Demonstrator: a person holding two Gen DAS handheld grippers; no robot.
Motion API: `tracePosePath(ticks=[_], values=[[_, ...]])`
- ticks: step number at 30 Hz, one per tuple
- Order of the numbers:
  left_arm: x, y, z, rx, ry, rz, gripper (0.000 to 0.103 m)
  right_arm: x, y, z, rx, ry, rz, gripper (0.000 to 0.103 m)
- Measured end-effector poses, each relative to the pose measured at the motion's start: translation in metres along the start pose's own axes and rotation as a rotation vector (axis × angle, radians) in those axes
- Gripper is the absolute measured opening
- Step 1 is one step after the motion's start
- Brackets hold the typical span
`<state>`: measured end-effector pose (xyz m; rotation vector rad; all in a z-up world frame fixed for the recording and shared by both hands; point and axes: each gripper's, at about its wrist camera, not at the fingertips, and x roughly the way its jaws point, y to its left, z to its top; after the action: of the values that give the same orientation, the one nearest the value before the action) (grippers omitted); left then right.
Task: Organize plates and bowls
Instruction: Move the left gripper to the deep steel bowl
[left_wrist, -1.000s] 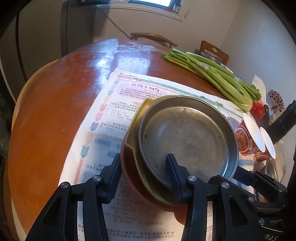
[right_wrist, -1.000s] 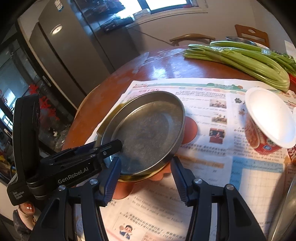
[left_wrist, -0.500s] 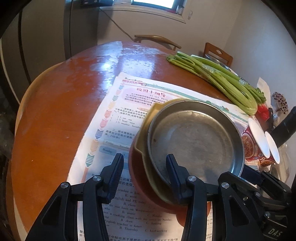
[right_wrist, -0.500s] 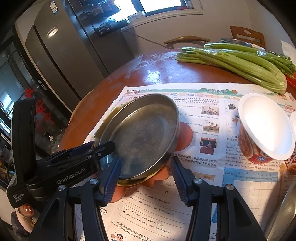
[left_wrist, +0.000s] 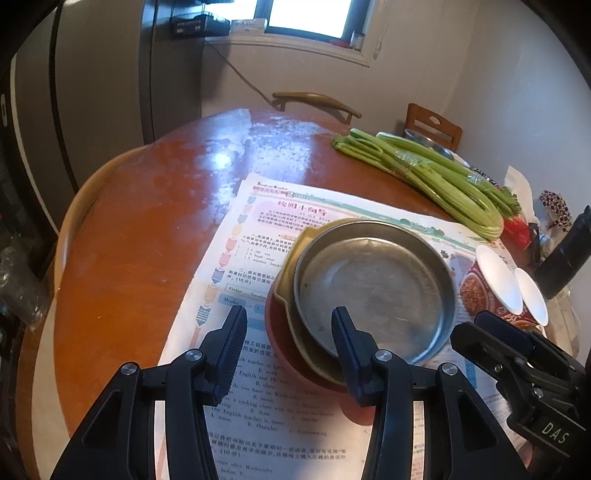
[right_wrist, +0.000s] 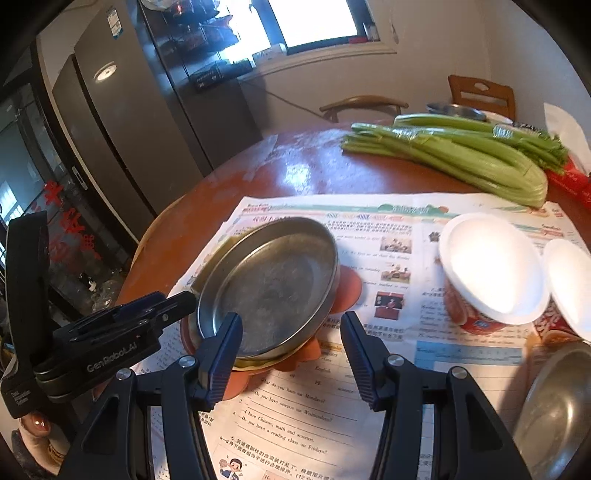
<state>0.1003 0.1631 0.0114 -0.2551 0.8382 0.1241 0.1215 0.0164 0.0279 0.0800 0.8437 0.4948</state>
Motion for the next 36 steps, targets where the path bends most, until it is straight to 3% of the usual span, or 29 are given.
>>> tracePosePath(ticks=[10,18,29,36], values=[[-0.035,-0.027,-0.009,0.011,-0.051,-0.040,0.049,-0.043,-0.011,-0.003,0.012,-0.073,0.006,0.055],[-0.052,-0.071,-0.019,0.056,-0.075,-0.082,0.049,-0.087,-0.038,-0.010,0.036,-0.144,-0.021,0.055],[-0.045,-0.159,-0.041,0.184,-0.014,-0.191,0.050,-0.148,-0.119,-0.038,0.124,-0.207,-0.207,0.055],[-0.033,-0.210,-0.059,0.271,0.028,-0.219,0.050,-0.169,-0.164,-0.058,0.158,-0.200,-0.313,0.055]])
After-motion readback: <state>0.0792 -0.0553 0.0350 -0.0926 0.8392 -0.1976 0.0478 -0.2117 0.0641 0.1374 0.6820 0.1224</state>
